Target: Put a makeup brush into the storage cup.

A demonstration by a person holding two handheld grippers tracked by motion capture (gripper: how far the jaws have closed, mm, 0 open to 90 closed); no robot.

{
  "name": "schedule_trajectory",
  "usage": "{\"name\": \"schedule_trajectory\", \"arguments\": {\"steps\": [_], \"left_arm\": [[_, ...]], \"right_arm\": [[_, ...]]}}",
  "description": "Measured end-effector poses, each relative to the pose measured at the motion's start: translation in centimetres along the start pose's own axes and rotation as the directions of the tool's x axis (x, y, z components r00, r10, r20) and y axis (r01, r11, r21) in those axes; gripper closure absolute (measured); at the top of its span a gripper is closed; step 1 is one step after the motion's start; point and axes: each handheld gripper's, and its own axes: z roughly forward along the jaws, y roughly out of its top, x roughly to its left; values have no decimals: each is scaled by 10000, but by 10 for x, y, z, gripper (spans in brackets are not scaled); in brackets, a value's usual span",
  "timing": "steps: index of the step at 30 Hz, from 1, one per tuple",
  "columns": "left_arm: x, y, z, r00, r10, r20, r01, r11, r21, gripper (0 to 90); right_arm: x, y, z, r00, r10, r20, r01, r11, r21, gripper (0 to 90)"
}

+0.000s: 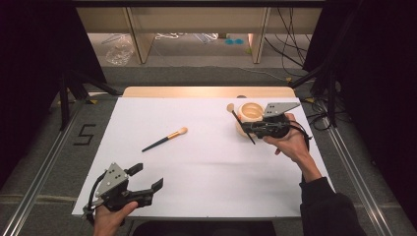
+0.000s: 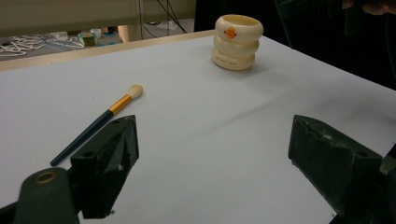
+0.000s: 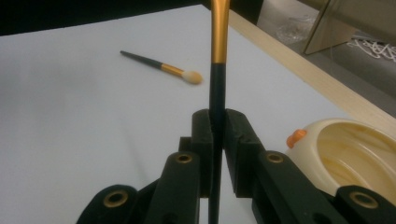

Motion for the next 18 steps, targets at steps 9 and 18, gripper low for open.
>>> {"name": "schedule_trajectory", "arguments": {"steps": [9, 18], "left_arm": [[0, 0, 0, 10000, -6, -4, 6, 10000, 5, 157], [0, 0, 1, 10000, -9, -12, 10, 10000, 41, 157]], "right_arm": [[-7, 0, -9, 9990, 273, 355, -253, 9981, -554, 836], [-16, -1, -11, 9940, 767, 779, -669, 9904, -1212, 836]]}}
